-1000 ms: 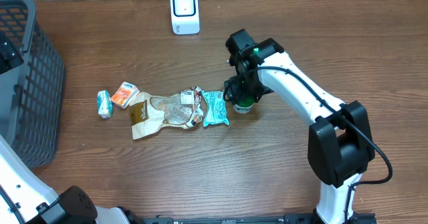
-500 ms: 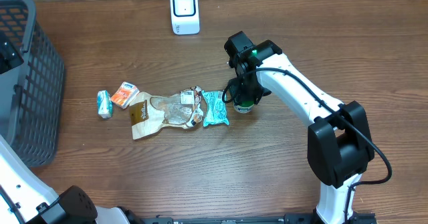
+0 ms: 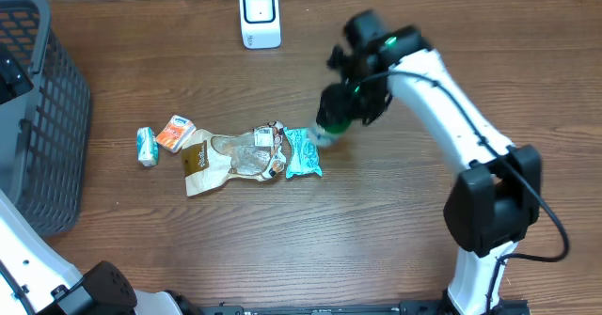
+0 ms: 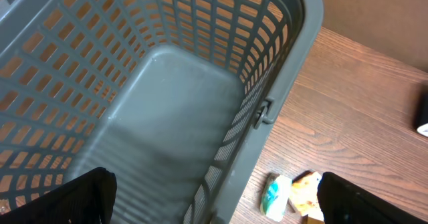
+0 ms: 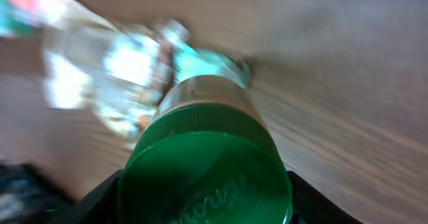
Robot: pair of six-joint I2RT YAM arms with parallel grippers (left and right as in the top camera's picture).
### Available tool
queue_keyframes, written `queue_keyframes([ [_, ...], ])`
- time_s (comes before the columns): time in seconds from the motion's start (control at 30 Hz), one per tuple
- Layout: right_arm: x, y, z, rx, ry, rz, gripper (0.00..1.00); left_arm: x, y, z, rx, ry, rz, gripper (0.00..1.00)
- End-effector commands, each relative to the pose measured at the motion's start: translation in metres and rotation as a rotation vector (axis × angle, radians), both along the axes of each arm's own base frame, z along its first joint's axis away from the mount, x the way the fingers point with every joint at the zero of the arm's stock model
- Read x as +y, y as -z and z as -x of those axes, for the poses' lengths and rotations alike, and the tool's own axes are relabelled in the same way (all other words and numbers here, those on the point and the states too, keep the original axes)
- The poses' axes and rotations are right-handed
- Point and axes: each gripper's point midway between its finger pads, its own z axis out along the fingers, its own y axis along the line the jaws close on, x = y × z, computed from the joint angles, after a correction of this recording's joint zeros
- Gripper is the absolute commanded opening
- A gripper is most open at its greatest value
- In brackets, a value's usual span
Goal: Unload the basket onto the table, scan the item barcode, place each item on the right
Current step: 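Lift the jar and carry it to the white barcode scanner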
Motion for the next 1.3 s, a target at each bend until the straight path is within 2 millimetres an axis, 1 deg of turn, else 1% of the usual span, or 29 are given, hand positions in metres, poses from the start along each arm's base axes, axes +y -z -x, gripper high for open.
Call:
queue_keyframes([
  [0.0,0.026,-0.103,0.005,-0.104,-0.118,-0.403,0.4,-0.001,0.002,-0.001,0.006,0.016,-0.001,1.0],
  [0.13,0.033,-0.153,0.016,-0.148,-0.216,-0.66,0.38,-0.001,0.002,-0.001,0.006,0.016,-0.001,1.0],
  [0.17,0.034,-0.16,0.018,-0.146,-0.228,-0.7,0.38,-0.001,0.002,-0.001,0.006,0.016,-0.001,0.99],
  [0.23,0.036,-0.18,0.026,-0.123,-0.252,-0.818,0.34,-0.001,0.002,-0.001,0.006,0.016,-0.001,1.0],
  [0.33,0.038,-0.203,0.037,-0.122,-0.297,-0.938,0.34,-0.001,0.002,-0.001,0.006,0.016,-0.001,1.0],
  [0.47,0.038,-0.21,0.04,-0.139,-0.307,-0.948,0.33,-0.001,0.002,-0.001,0.006,0.016,-0.001,0.99],
  [0.5,0.037,-0.21,0.04,-0.142,-0.307,-0.943,0.34,-0.001,0.002,-0.001,0.006,0.016,-0.001,0.99],
  [0.57,0.036,-0.201,0.035,-0.156,-0.289,-0.888,0.34,-0.001,0.002,-0.001,0.006,0.016,-0.001,1.0],
  [0.63,0.035,-0.183,0.022,-0.176,-0.234,-0.761,0.34,-0.001,0.002,-0.001,0.006,0.016,-0.001,1.0],
  [0.67,0.037,-0.166,0.006,-0.22,-0.181,-0.631,0.34,-0.001,0.002,-0.001,0.006,0.016,-0.001,0.99],
  [0.73,0.036,-0.149,-0.016,-0.309,-0.12,-0.473,0.34,-0.001,0.002,-0.001,0.006,0.016,-0.001,0.99],
  [0.77,0.038,-0.138,-0.04,-0.426,-0.076,-0.324,0.34,-0.001,0.002,-0.001,0.006,0.016,-0.001,1.0],
  [0.8,0.041,-0.133,-0.056,-0.512,-0.052,-0.228,0.35,-0.001,0.002,-0.001,0.006,0.016,-0.001,1.0],
  [0.93,0.053,-0.126,-0.105,-0.762,0.02,-0.002,0.34,-0.001,0.002,-0.001,0.006,0.016,-0.001,1.0],
  [1.0,0.064,-0.126,-0.132,-0.906,0.032,0.075,0.34,-0.001,0.002,-0.001,0.006,0.016,-0.001,1.0],
  [1.1,0.084,-0.124,-0.164,-1.084,-0.013,0.134,0.34,-0.001,0.002,-0.001,0.006,0.016,-0.001,1.0],
  [1.27,0.106,-0.114,-0.202,-1.286,-0.076,0.161,0.34,-0.001,0.002,-0.001,0.006,0.016,-0.001,1.0],
])
